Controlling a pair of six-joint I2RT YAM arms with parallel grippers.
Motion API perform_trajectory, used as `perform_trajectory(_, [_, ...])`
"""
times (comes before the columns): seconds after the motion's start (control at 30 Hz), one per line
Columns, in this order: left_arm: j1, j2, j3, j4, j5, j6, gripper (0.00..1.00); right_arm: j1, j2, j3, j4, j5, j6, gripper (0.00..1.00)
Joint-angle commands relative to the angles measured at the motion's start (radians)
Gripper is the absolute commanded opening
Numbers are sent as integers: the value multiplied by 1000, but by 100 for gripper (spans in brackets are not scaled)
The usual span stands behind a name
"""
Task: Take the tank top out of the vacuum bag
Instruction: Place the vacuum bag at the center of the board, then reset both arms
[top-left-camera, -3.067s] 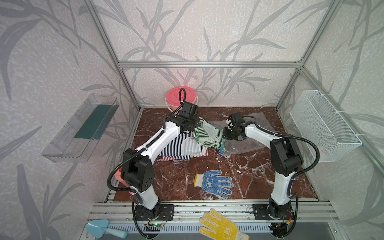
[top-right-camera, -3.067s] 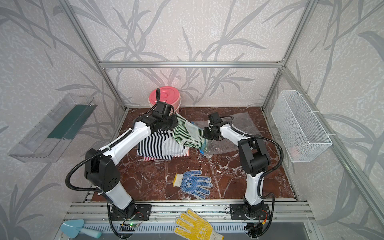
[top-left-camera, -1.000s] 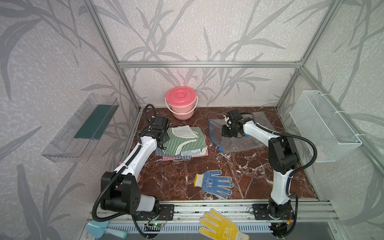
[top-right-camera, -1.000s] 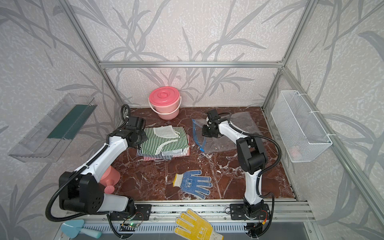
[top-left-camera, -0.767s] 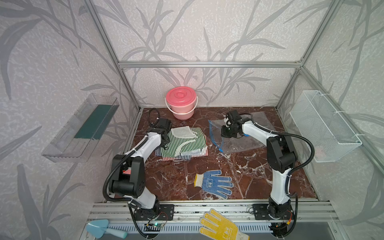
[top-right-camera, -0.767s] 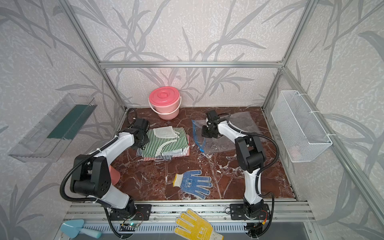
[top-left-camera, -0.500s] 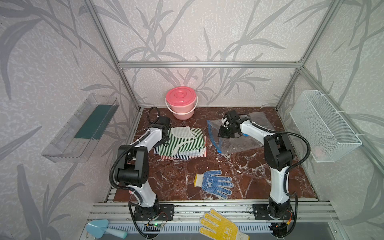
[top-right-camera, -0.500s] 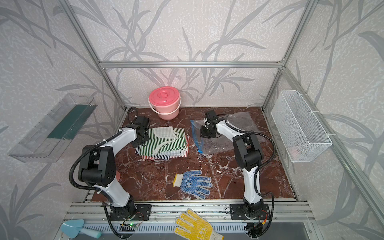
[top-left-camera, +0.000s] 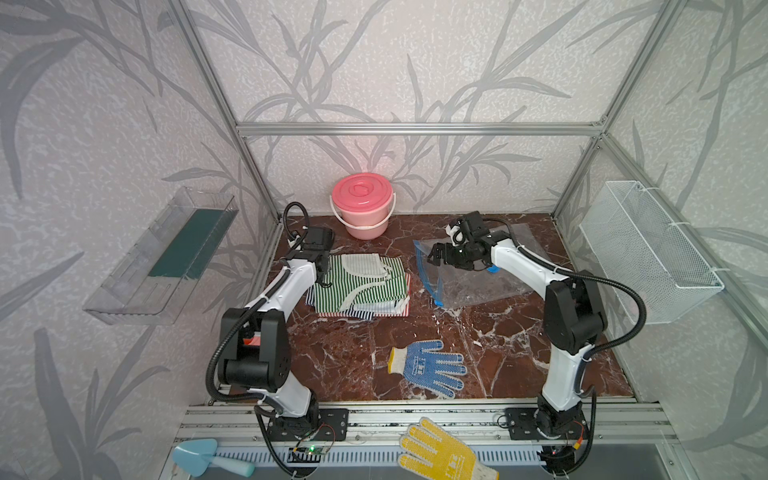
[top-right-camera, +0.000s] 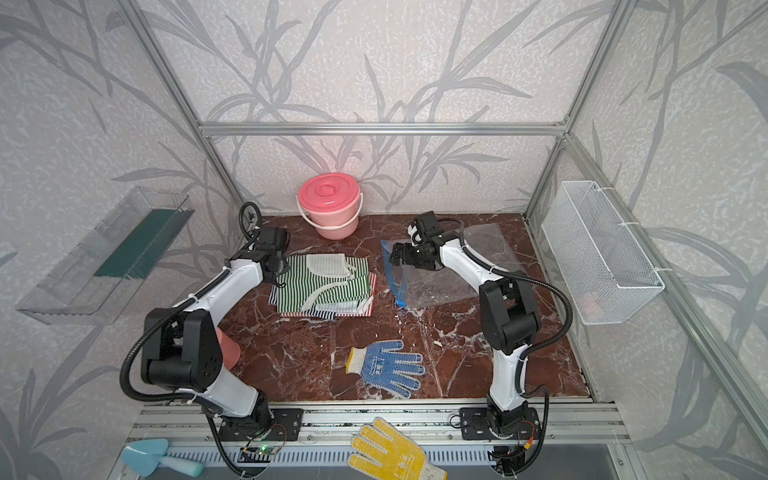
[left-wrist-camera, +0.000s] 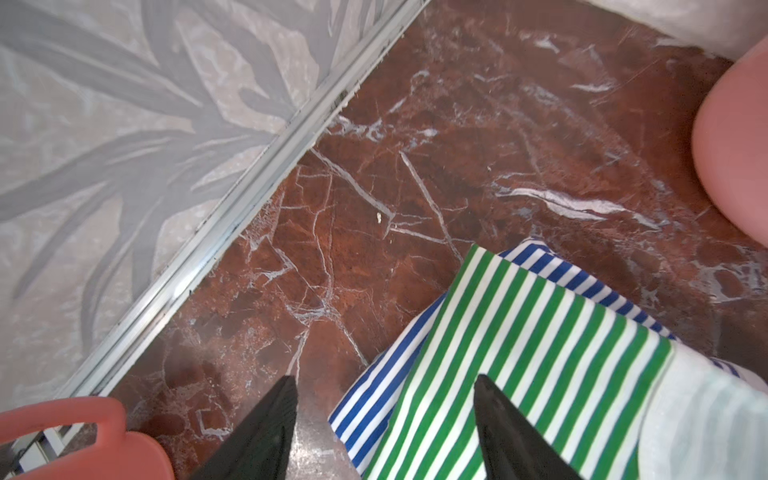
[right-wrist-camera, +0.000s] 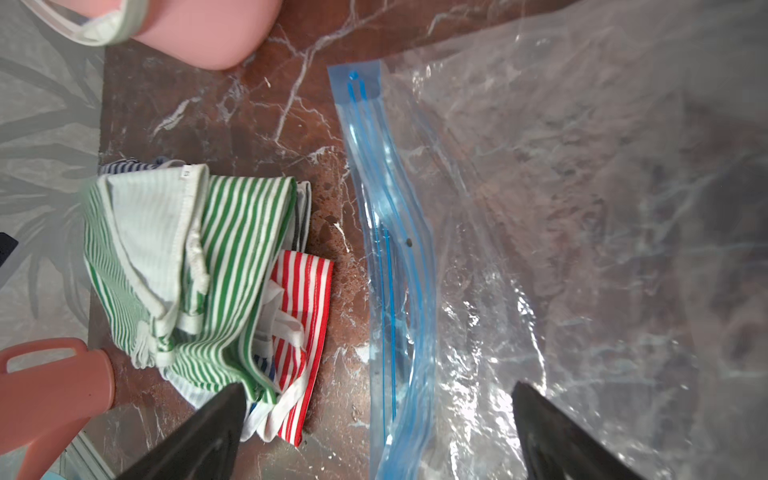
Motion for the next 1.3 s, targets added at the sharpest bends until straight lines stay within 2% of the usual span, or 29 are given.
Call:
perform_trajectory(0.0, [3, -106, -108, 195, -78, 115, 70, -3, -122, -75, 84, 62, -25, 99])
perform_trajectory(0.1, [20, -201, -266, 461, -61, 255, 73, -9, -208, -173, 180, 147, -35, 99])
perform_trajectory(0.13, [38, -217, -307, 527, -39, 284, 77, -10, -241, -212, 215, 178, -42, 99])
perform_trajectory(0.23, [95, -212, -364, 608, 37, 328, 78, -10, -332, -340, 337, 295, -71, 99])
perform_trajectory(0.4, [115, -184, -461, 754, 106, 399, 85, -10, -491, -602, 650, 458, -155, 99])
perform_trajectory(0.5, [129, -172, -489, 803, 167, 380, 85, -11, -551, -744, 840, 550, -210, 99])
perform_trajectory(0.53, [133, -165, -482, 787, 208, 385, 85, -13, -562, -766, 855, 576, -220, 99])
perform_trajectory(0.63, [134, -130, -497, 815, 235, 384, 86, -16, -567, -768, 816, 618, -289, 99])
perform_trajectory(0.67, [134, -118, -517, 855, 247, 391, 98, -17, -565, -769, 811, 649, -303, 99])
perform_trajectory(0.8, [130, -53, -540, 940, 266, 401, 99, -18, -561, -815, 858, 786, -369, 99])
perform_trajectory(0.83, [127, -25, -515, 921, 302, 429, 99, -18, -558, -829, 876, 806, -392, 99])
perform_trajectory(0.9, [88, 3, -466, 855, 256, 464, 99, -18, -550, -839, 886, 829, -425, 99])
perform_trajectory(0.97, [59, 2, -480, 878, 218, 486, 99, -18, -543, -856, 910, 860, -432, 99])
perform_trajectory(1.17, [70, -68, -664, 1146, 273, 482, 99, -18, -559, -1004, 1154, 916, -504, 99])
perform_trajectory(1.27, [81, -28, -727, 1306, 302, 486, 99, -26, -596, -1076, 1204, 911, -520, 99])
